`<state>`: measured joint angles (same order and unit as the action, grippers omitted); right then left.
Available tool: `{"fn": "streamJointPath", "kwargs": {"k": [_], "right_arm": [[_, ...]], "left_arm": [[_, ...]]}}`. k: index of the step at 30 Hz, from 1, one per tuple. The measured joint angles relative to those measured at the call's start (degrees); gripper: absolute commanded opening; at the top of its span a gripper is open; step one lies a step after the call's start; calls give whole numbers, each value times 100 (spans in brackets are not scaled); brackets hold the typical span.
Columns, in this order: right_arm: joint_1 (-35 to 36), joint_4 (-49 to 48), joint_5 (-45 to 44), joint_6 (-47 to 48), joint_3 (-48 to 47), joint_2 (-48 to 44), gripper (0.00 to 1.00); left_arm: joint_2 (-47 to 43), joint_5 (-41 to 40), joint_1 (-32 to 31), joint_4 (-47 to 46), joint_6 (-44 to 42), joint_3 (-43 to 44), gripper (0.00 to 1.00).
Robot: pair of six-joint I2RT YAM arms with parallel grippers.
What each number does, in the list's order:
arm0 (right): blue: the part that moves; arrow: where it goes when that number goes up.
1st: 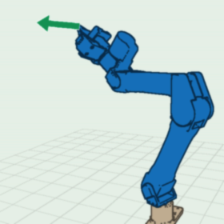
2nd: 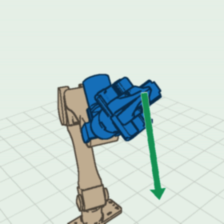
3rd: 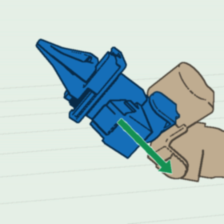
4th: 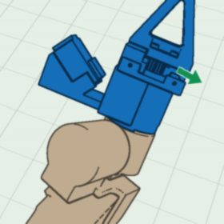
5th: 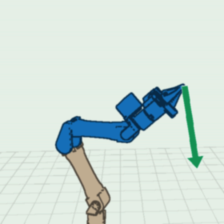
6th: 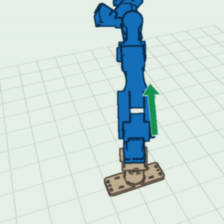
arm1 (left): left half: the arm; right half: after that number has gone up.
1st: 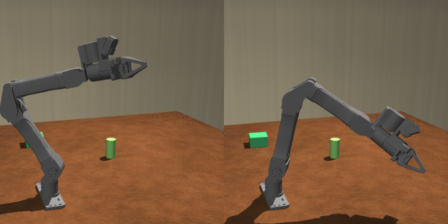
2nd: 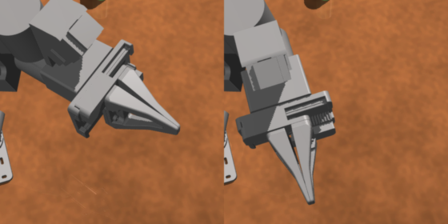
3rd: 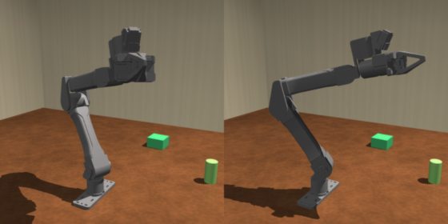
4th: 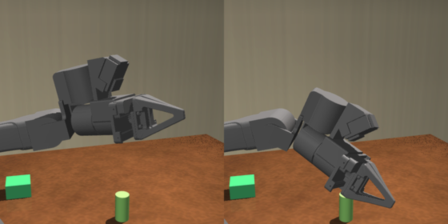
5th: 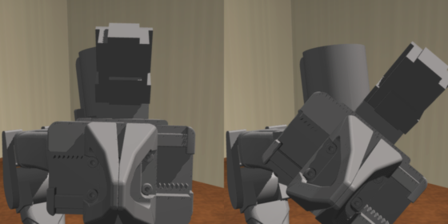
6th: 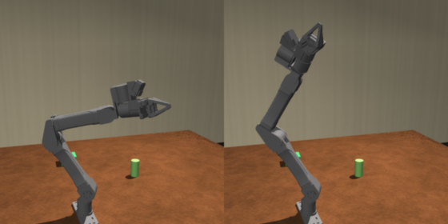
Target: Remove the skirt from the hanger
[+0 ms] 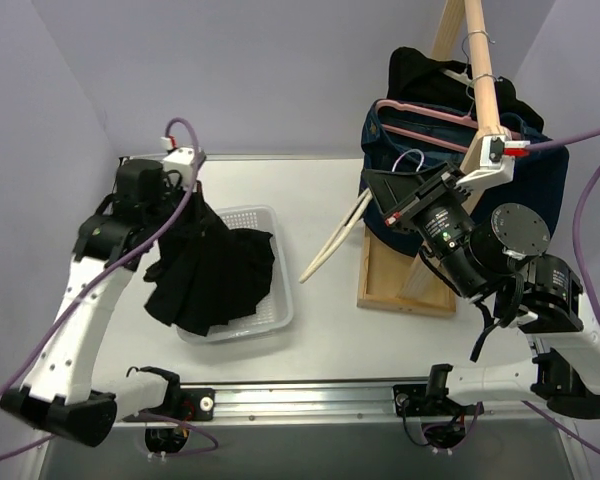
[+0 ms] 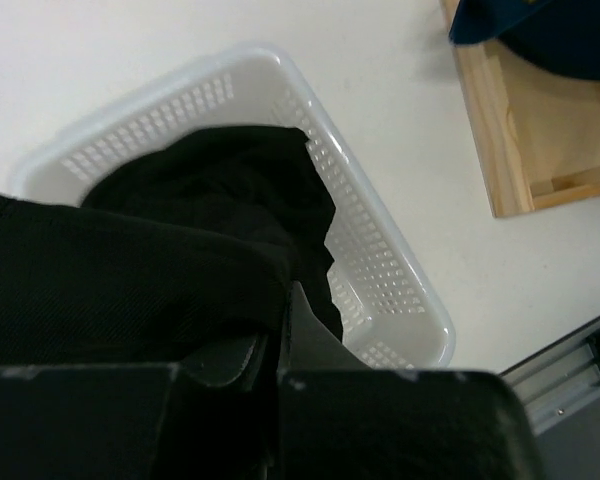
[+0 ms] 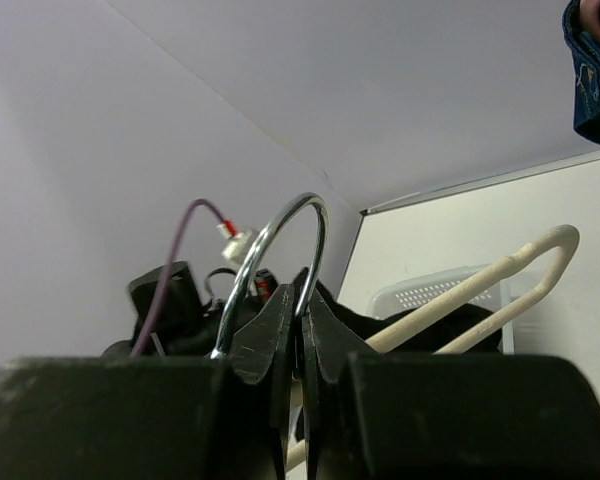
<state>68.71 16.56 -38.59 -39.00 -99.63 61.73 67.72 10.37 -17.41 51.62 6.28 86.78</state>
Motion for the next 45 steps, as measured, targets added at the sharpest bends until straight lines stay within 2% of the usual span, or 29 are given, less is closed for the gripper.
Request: {"fn": "streamJointPath", "kwargs": {"k": [6, 17, 20, 21, 24, 25, 28, 33, 37, 40, 45], "right_arm": [[0, 44, -13, 15, 188, -11, 0], [0, 94, 50, -26, 516, 234, 0], [0, 136, 61, -70, 527, 271, 0], [0, 146, 63, -87, 527, 291, 0], [-4, 186, 87, -140, 529, 387, 0], [-4, 190, 98, -151, 542, 424, 0], [-17, 227, 116, -173, 612, 520, 0], [-140, 474, 136, -245, 634, 660, 0], [-361, 704, 151, -304, 634, 726, 0], [-632, 892, 179, -321, 634, 811, 0], [-1036, 1178, 216, -317, 634, 1021, 0]], "left_arm": [[590, 535, -11, -551, 247, -1176, 2], [1318, 1530, -459, -1438, 597, -1379, 3], [1349, 1486, -345, -1637, 756, -1766, 30], [1316, 1423, -306, -1659, 804, -1939, 52], [1038, 1108, -234, -1593, 962, -2398, 74], [894, 1027, -229, -1517, 1001, -2444, 76], [315, 885, -232, -1384, 1075, -2378, 80], [-752, 599, -236, -1239, 1268, -1871, 76], [-1641, 463, -236, -1416, 1298, -1475, 77], [-1875, 833, -236, -1858, 1270, -861, 78], [-1241, 2236, -236, -2625, 1355, 527, 72]]}}
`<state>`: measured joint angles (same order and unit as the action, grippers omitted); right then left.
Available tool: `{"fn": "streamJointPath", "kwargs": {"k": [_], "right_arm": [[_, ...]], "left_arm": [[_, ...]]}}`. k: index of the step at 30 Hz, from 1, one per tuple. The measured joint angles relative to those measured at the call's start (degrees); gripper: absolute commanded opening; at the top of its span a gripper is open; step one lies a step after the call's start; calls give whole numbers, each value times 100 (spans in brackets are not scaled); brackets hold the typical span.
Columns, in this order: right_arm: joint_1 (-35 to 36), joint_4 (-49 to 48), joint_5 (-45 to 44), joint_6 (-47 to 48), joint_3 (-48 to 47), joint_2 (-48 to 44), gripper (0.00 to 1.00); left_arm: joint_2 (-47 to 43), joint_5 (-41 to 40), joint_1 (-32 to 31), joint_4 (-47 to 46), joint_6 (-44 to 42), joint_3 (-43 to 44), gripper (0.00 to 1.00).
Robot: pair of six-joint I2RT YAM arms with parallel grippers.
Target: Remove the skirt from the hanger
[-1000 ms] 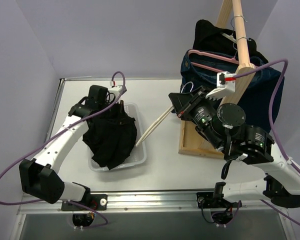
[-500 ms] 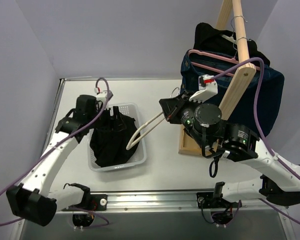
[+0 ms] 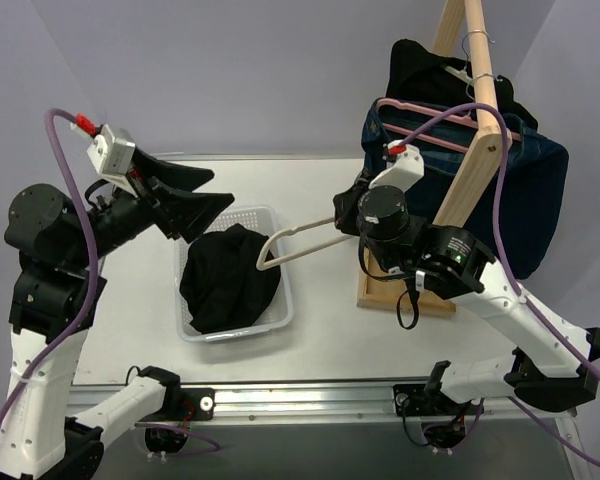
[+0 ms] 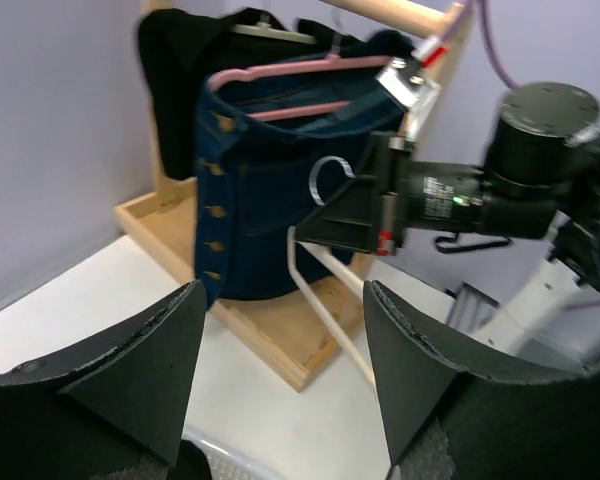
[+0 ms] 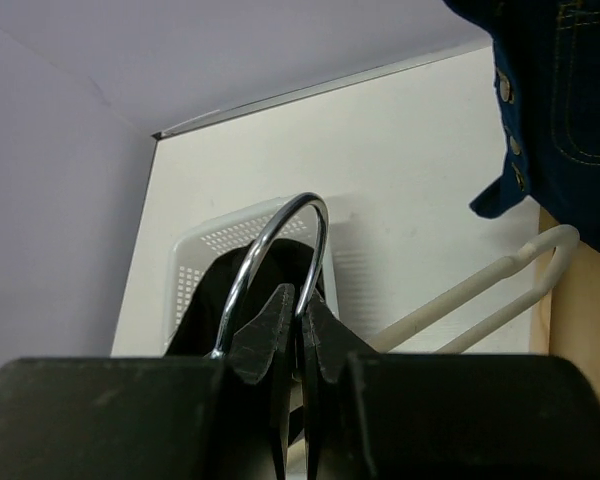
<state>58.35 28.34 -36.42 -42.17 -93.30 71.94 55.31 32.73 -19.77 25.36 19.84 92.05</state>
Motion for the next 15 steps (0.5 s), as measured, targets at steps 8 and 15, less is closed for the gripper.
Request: {"fn": "streamJointPath", "kwargs": {"k": [8, 15], "right_arm": [[-208, 243, 63, 22, -114, 247, 0], [-243, 365, 144, 44, -498, 501, 0]], "left_arm": [[612, 1851, -17, -74, -13, 76, 70], [695, 2573, -162, 251, -214, -101, 71]]}}
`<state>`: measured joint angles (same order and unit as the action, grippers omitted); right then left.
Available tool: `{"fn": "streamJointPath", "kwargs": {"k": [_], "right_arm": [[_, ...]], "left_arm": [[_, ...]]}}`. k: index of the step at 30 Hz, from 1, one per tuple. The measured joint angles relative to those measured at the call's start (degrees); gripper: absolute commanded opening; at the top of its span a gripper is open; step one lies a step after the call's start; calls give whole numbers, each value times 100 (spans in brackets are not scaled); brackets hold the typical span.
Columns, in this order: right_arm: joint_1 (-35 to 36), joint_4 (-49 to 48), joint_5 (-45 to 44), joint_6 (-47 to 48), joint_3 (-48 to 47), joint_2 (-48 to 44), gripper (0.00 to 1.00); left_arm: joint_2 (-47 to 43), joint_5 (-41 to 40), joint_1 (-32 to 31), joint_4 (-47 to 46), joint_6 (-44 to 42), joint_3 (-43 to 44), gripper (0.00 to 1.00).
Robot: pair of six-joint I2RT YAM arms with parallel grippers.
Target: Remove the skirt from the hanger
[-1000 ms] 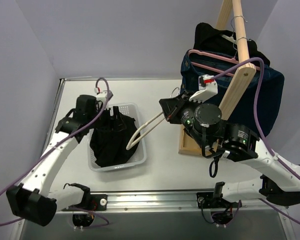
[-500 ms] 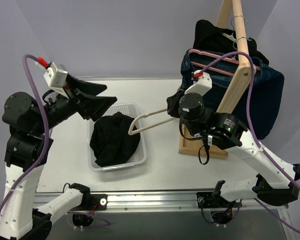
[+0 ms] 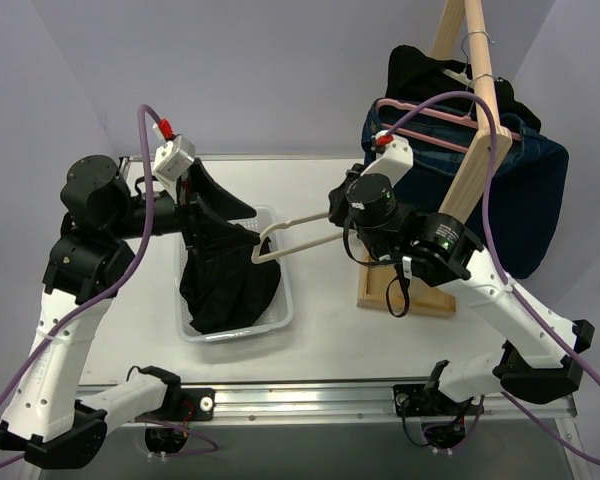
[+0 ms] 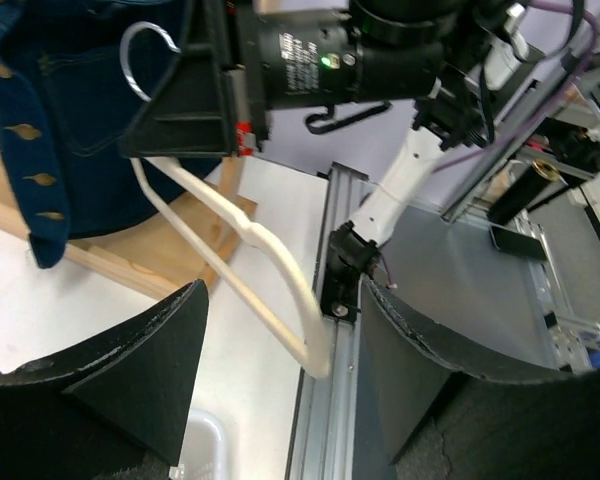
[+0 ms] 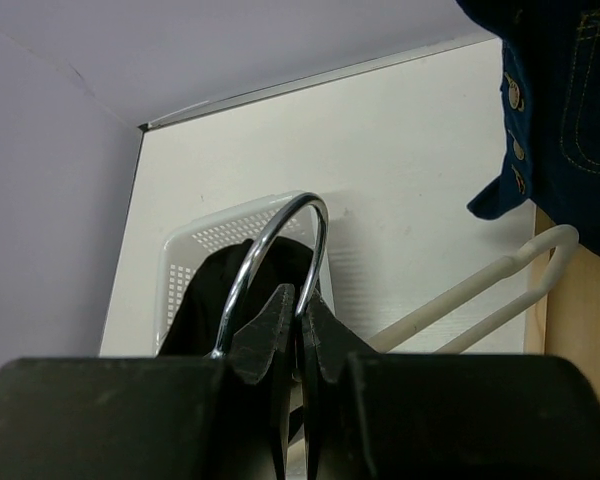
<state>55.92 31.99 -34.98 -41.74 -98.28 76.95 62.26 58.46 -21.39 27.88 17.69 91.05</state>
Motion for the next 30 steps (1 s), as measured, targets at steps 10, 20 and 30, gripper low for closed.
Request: {"fn": "streamJointPath", "kwargs": {"k": [10, 20, 30], "right_arm": [[-13, 142, 144, 0, -511, 328, 0], [-13, 245, 487, 46, -684, 348, 100], [-13, 319, 1392, 166, -553, -623, 100]], "left_arm": [[192, -688, -944, 1161, -892, 396, 69], [431, -3206, -1373, 2138, -1231, 745, 2], [544, -3679, -1379, 2205, -1246, 874, 2]]}}
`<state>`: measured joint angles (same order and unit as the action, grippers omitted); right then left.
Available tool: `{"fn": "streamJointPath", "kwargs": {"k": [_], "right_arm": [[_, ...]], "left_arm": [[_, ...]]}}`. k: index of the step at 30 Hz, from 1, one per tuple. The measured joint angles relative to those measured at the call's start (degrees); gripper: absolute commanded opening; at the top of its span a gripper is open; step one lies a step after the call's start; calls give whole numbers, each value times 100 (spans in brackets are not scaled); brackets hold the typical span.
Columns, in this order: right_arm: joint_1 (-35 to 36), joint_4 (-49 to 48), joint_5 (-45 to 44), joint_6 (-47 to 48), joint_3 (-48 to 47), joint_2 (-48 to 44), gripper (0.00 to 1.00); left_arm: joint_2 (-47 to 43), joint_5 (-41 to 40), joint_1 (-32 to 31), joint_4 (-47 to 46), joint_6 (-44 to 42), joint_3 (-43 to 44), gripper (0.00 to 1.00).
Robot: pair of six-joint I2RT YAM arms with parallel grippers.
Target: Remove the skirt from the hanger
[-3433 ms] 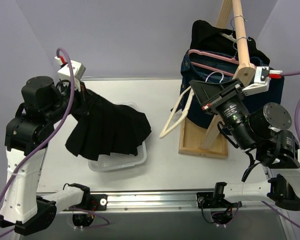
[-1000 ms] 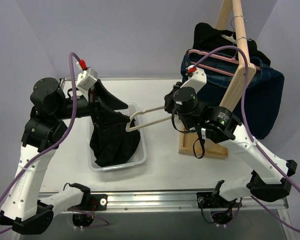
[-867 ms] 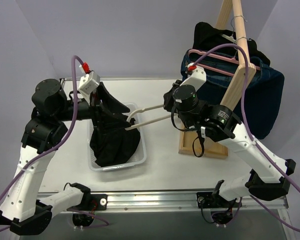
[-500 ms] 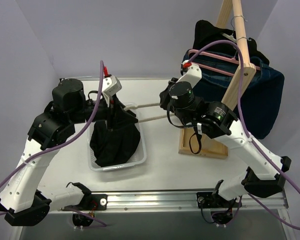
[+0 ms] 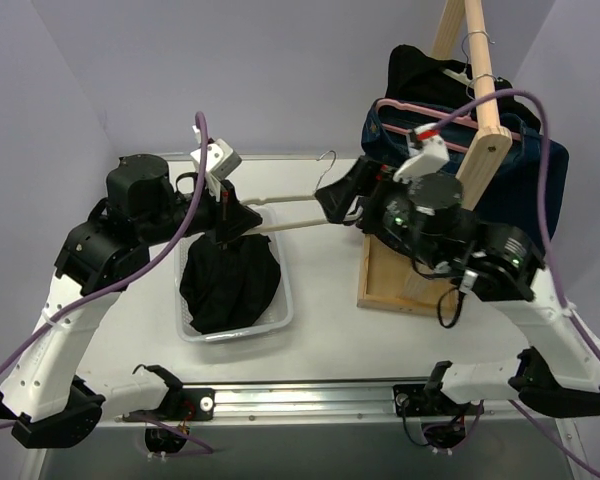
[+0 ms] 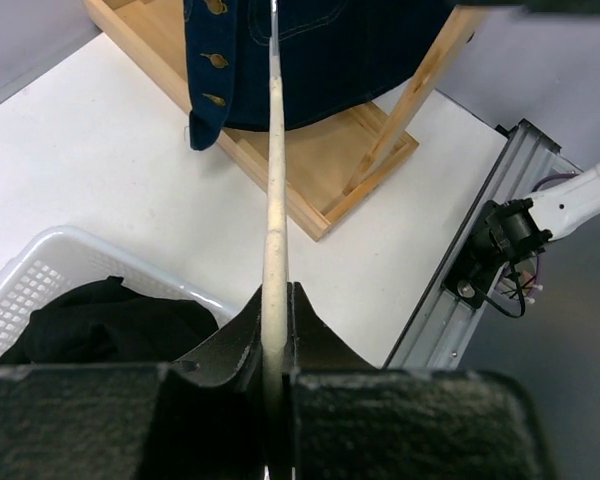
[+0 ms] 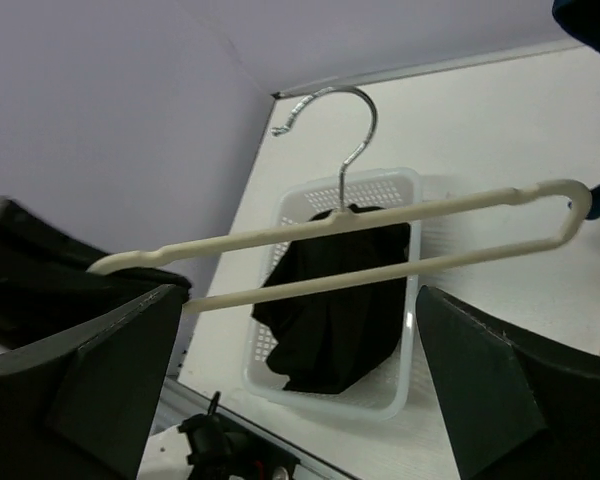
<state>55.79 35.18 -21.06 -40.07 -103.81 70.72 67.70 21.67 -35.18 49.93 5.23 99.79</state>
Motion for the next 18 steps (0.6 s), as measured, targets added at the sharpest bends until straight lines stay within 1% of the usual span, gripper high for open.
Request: {"fn": "streamJointPath", "kwargs": {"k": [3, 4, 5, 6, 7, 8, 10, 12, 15, 18], "right_arm": [[0, -221, 297, 116, 4, -533, 98], [0, -378, 498, 157, 2, -710, 93], [0, -555, 710, 197, -15, -863, 67], [0, -782, 927, 264, -39, -981, 46], [0, -1023, 1156, 297, -66, -1099, 22], [0, -1272, 1384, 297, -109, -1204, 0], [0, -1812, 1823, 208, -258, -1335, 0], [0, -2149, 2151, 168, -505, -1331, 0], [0, -2354, 2417, 188, -951, -1207, 0], [0, -2544, 2529, 199, -1043, -1169, 0]], "left_arm": [[52, 175, 0, -7, 4, 0, 2], [66, 280, 0, -7, 2, 0, 2], [79, 378, 0, -9, 0, 0, 2], [87, 498, 0, -22, 2, 0, 2], [98, 608, -4, -48, 0, 0, 2], [109, 713, -4, -79, 0, 0, 2], [136, 896, -4, -129, -4, 0, 2], [188, 1051, -22, -197, -4, 0, 2], [356, 1283, -52, -402, 9, 20, 2], [793, 1534, -79, -544, 61, 291, 2]]}}
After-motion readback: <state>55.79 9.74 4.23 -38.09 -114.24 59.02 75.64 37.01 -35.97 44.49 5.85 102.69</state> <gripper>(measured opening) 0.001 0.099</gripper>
